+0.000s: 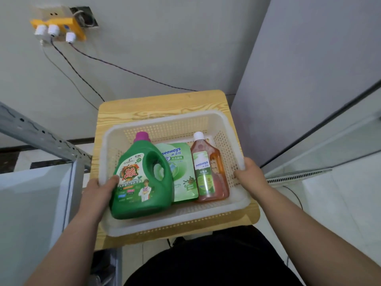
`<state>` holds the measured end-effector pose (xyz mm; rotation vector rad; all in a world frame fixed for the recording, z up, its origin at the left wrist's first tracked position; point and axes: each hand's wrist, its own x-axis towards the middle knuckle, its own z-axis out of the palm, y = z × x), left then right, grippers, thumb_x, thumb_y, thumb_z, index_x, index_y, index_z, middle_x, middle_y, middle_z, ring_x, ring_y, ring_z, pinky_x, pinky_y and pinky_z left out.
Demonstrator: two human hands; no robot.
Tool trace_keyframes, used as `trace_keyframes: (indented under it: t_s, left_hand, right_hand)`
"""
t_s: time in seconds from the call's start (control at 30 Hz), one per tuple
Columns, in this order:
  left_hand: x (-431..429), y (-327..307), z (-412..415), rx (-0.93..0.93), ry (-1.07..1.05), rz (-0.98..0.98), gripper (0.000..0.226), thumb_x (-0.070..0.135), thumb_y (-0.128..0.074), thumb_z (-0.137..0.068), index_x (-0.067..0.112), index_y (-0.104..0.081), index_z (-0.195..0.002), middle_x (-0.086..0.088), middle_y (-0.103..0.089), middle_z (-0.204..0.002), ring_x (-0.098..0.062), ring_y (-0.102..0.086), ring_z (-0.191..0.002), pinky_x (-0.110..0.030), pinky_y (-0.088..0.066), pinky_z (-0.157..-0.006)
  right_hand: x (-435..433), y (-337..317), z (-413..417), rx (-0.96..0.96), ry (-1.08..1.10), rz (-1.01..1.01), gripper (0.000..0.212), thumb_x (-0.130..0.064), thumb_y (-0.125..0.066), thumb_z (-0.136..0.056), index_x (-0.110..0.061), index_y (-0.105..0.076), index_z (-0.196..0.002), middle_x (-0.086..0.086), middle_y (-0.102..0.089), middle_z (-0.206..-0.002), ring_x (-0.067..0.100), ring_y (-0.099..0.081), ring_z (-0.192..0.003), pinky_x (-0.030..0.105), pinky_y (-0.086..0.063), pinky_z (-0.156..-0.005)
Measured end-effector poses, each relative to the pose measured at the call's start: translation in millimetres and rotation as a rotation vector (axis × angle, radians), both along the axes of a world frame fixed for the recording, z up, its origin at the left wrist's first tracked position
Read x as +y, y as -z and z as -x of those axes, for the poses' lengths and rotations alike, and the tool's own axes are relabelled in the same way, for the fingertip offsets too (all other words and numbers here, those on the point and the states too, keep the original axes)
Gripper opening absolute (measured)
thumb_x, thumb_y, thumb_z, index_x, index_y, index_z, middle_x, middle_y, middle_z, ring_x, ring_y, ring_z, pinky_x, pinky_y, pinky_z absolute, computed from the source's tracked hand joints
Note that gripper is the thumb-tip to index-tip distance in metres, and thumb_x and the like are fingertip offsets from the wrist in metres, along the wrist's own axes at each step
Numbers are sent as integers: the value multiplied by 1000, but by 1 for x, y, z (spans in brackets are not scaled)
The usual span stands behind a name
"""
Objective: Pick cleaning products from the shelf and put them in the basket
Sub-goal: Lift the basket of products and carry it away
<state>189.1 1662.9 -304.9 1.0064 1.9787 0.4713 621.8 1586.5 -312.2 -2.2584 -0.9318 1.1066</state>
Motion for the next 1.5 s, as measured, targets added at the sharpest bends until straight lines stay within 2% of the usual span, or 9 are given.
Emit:
trace_keyframes:
  t_s: [0.23,0.43,0.57,0.77,0.97,1.1,1.17,1.4,1.5]
  left_hand:
    - [-30,-17,-13,39,-137,-16,34,51,-64,-86,19,-63,-97,-4,-70,-93,-23,-68,-78,-33,-46,-57]
    - [-92,-35,-43,-12,-411,-53,36,50,-63,-81,19,-65,-100,2,-76,-89,-20,-76,-74,-33,-55,-58]
    - [-154,-36,-75,21,-612,-65,43,49,-60,-84,13,-66,-106,-3,-73,-98,-26,-72,-86,-41,-57,-71]
    - [-269,-31,-139,-18,-911,-80,41,45,-61,-83,12,-72,-105,-6,-76,-99,-27,-74,-87,-47,-60,-75]
    - [-385,-34,-186,74,-1218,-67,40,50,-57,-80,15,-71,-94,-4,-73,-88,-24,-70,-80,-40,-55,-69]
    - [-461,-29,-206,78,-1448,-89,37,43,-60,-87,8,-66,-96,-11,-70,-96,-27,-65,-83,-42,-51,-71]
    - [-496,-27,-216,66,-1535,-89,39,41,-60,-90,3,-64,-100,-14,-68,-97,-24,-61,-79,-38,-46,-66]
    - [-615,-21,-253,54,-1800,-90,36,36,-58,-94,0,-60,-102,-11,-63,-95,-17,-54,-73,-32,-38,-57]
    - [-661,-15,-269,40,-1927,-111,37,37,-58,-93,1,-60,-103,-13,-64,-96,-19,-56,-75,-33,-39,-57]
  right_hand:
    - [16,-3,-16,-19,-81,-57,35,-11,-60,-91,-30,-53,-120,-15,-62,-95,0,-58,-81,24,-41,-56]
    - [65,-17,-39,-25,-306,-135,30,-13,-64,-89,-30,-56,-112,-15,-62,-94,1,-58,-80,25,-40,-58]
    - [89,-25,-46,-38,-523,-155,27,-13,-68,-86,-28,-57,-107,-12,-63,-91,11,-60,-78,29,-42,-59]
    - [96,-33,-31,-12,-821,-164,23,-12,-69,-86,-24,-59,-102,-5,-63,-88,12,-59,-74,28,-38,-55]
    - [57,-38,23,-1,-1115,-115,27,-16,-70,-86,-22,-62,-110,1,-66,-96,23,-63,-83,36,-48,-66]
    - [12,-41,68,-8,-1298,-119,25,-15,-71,-84,-22,-62,-106,-6,-64,-90,13,-61,-77,33,-46,-63]
    - [-14,-44,92,-1,-1369,-108,22,-12,-72,-84,-20,-64,-103,-2,-67,-90,15,-64,-75,37,-53,-68]
    - [-122,-47,170,-85,-1666,-80,28,-19,-69,-93,-12,-62,-119,11,-69,-107,34,-67,-97,49,-56,-86]
    - [-170,-37,207,-107,-1780,-48,28,-21,-68,-95,-13,-60,-120,11,-67,-112,32,-64,-99,44,-54,-83]
